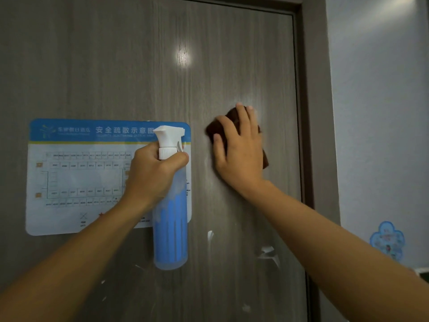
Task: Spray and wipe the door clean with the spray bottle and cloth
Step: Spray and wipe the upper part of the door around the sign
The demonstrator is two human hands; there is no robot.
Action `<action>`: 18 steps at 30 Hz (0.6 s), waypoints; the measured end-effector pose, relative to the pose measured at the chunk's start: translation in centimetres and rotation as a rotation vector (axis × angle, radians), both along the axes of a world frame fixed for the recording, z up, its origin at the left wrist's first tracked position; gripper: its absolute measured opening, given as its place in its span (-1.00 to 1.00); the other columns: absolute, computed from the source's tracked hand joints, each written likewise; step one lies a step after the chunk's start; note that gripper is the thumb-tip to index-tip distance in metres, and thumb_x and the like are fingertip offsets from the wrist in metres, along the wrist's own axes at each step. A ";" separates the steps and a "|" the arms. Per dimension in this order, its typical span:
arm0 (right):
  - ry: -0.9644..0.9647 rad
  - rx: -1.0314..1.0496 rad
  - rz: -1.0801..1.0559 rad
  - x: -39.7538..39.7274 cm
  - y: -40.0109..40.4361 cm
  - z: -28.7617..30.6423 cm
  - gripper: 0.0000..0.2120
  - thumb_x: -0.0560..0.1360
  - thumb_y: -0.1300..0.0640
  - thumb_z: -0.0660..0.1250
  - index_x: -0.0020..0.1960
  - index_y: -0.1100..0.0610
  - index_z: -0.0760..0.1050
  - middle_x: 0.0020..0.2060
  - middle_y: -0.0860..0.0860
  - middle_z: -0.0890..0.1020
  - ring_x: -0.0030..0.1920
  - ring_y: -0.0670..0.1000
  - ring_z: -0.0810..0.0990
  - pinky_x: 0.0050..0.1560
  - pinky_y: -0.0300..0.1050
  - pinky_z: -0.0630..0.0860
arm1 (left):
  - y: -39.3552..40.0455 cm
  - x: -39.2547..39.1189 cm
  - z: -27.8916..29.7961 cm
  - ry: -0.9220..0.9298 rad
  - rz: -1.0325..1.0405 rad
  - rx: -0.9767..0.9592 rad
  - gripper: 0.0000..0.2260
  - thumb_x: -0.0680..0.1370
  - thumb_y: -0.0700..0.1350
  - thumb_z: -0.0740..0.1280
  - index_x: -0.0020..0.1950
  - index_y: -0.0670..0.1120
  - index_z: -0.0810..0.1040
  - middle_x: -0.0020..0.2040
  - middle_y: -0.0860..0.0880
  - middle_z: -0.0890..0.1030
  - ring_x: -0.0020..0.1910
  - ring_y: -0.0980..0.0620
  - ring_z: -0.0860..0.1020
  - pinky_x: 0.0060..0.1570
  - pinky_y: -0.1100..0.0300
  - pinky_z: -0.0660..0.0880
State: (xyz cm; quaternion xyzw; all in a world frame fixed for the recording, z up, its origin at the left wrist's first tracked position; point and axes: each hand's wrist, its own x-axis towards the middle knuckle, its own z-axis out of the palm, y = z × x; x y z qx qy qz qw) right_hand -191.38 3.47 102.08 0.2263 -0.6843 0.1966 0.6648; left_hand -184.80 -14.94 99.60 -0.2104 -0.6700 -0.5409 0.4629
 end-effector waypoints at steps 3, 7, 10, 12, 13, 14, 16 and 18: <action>0.041 0.216 0.032 -0.4 0.6 -2.0 -0.56 0.65 -0.09 0.24 0.48 0.04 0.44 0.63 0.14 0.19 0.66 0.16 0.00 0.56 0.22 0.22 | 0.3 0.1 -0.2 0.016 0.031 0.000 -0.64 0.31 0.14 0.42 -0.12 -0.14 0.63 -0.18 -0.22 0.66 -0.10 -0.28 0.67 -0.10 -0.37 0.61; 0.108 0.682 -0.084 -1.7 5.8 -5.4 -0.51 0.65 -0.14 0.23 0.52 0.03 0.40 0.65 0.16 0.13 0.66 0.20 0.00 0.50 0.24 0.31 | 0.2 0.3 -0.2 0.018 0.020 -0.011 -0.60 0.31 0.15 0.41 -0.10 -0.18 0.62 -0.17 -0.23 0.66 -0.10 -0.29 0.66 -0.09 -0.34 0.59; 0.129 0.797 -0.155 -2.4 10.1 -5.8 -0.54 0.64 -0.13 0.23 0.48 0.03 0.42 0.64 0.19 0.16 0.65 0.25 0.07 0.45 0.29 0.35 | 0.1 0.3 -0.2 0.012 0.007 -0.016 -0.61 0.32 0.13 0.41 -0.11 -0.18 0.61 -0.17 -0.22 0.65 -0.10 -0.27 0.67 -0.08 -0.33 0.60; 0.117 0.668 -0.144 -2.5 11.1 -4.7 -0.55 0.63 -0.12 0.24 0.45 0.06 0.44 0.62 0.19 0.19 0.64 0.25 0.09 0.46 0.34 0.32 | 0.1 0.2 -0.2 0.009 0.008 -0.020 -0.70 0.36 0.09 0.42 -0.12 -0.14 0.61 -0.18 -0.19 0.66 -0.11 -0.23 0.68 -0.07 -0.32 0.61; 0.100 0.560 -0.119 -2.4 10.8 -3.9 -0.55 0.62 -0.11 0.25 0.43 0.07 0.46 0.62 0.19 0.21 0.64 0.23 0.09 0.46 0.36 0.31 | 0.1 0.1 -0.2 0.007 0.011 -0.021 -0.74 0.37 0.07 0.42 -0.13 -0.12 0.61 -0.19 -0.17 0.66 -0.12 -0.21 0.68 -0.07 -0.30 0.61; 0.077 0.436 -0.090 -2.3 10.1 -3.2 -0.56 0.61 -0.10 0.26 0.42 0.09 0.46 0.61 0.18 0.23 0.65 0.22 0.09 0.47 0.37 0.31 | 0.0 0.1 -0.2 0.004 0.013 -0.022 -0.76 0.38 0.06 0.42 -0.14 -0.10 0.61 -0.20 -0.15 0.66 -0.13 -0.17 0.68 -0.08 -0.27 0.62; 0.030 0.184 -0.050 -1.8 7.7 -1.8 -0.56 0.60 -0.10 0.26 0.40 0.07 0.46 0.61 0.15 0.23 0.65 0.20 0.07 0.53 0.34 0.25 | 0.1 0.1 -0.2 -0.001 0.010 -0.021 -0.77 0.37 0.08 0.42 -0.15 -0.07 0.60 -0.22 -0.10 0.65 -0.14 -0.11 0.68 -0.08 -0.22 0.63; 0.013 0.006 -0.035 -1.3 4.8 -0.5 -0.58 0.60 -0.10 0.25 0.40 0.03 0.46 0.61 0.14 0.22 0.65 0.18 0.04 0.58 0.24 0.15 | 0.1 0.1 -0.3 -0.002 0.010 -0.018 -0.73 0.36 0.10 0.43 -0.12 -0.09 0.62 -0.19 -0.14 0.67 -0.12 -0.15 0.69 -0.05 -0.30 0.65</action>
